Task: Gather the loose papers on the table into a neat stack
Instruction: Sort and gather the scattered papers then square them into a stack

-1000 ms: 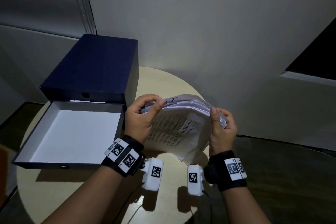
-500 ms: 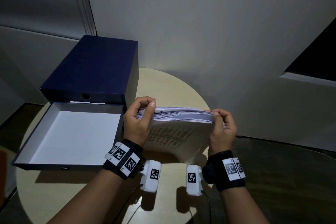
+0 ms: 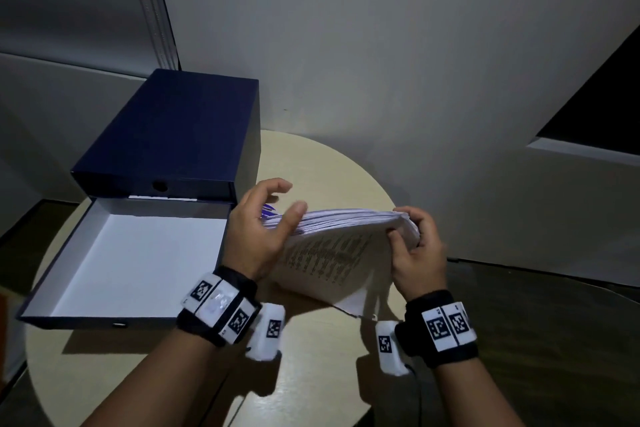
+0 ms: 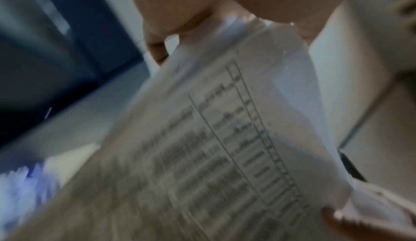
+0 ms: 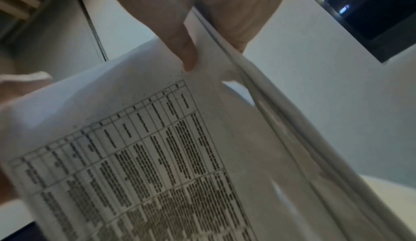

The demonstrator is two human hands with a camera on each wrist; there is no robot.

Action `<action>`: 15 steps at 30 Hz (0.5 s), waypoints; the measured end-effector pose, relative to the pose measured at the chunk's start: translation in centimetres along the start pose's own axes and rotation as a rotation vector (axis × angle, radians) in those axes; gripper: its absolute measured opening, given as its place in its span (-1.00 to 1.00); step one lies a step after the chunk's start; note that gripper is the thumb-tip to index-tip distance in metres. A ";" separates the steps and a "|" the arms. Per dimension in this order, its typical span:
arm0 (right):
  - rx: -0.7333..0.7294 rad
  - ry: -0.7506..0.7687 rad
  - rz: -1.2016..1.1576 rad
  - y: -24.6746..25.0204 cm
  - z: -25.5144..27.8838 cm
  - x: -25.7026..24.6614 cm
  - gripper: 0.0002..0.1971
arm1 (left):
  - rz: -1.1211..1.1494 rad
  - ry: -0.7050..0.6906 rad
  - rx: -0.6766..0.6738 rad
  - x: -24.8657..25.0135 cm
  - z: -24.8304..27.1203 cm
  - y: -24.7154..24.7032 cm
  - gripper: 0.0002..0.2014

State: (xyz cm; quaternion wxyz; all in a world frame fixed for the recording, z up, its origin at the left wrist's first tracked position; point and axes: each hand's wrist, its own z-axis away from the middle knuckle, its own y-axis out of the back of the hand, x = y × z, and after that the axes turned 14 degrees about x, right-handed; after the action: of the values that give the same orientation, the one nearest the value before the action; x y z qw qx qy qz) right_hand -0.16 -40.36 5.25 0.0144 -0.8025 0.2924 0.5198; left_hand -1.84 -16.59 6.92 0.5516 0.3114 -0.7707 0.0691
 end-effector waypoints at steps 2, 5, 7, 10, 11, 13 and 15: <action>-0.006 0.134 0.043 0.2 -1.2 -0.8 -0.58 | -0.228 -0.255 -0.095 1.7 -0.1 1.2 -0.41; -0.108 0.330 0.125 -0.5 -2.5 -2.9 -0.45 | -0.422 -0.404 -0.301 4.8 -0.2 1.1 -0.26; -0.210 0.425 0.118 -1.0 -2.5 -4.6 -0.32 | -0.523 -0.377 -0.433 5.4 0.0 -0.2 -0.35; -0.300 0.501 0.123 -1.3 -2.1 -6.5 -0.29 | -0.486 -0.290 -0.362 4.1 0.7 -1.5 -0.71; -0.307 0.505 0.144 -1.2 -1.9 -6.7 -0.31 | -0.422 -0.236 -0.300 3.4 0.9 -1.4 -0.74; -0.262 0.502 0.194 -0.5 -1.5 -6.2 -0.34 | -0.330 -0.147 -0.211 1.8 1.3 -1.0 -0.75; -0.133 0.423 0.257 1.0 -1.2 -3.6 -0.26 | -0.250 -0.025 -0.145 0.1 1.6 -0.4 -0.74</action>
State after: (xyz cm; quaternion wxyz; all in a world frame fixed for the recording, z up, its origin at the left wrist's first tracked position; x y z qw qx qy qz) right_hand -0.68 -39.97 9.11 -0.1662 -0.8489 0.3535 0.3562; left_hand -2.87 -17.68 6.30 0.5673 0.3653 -0.7356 -0.0599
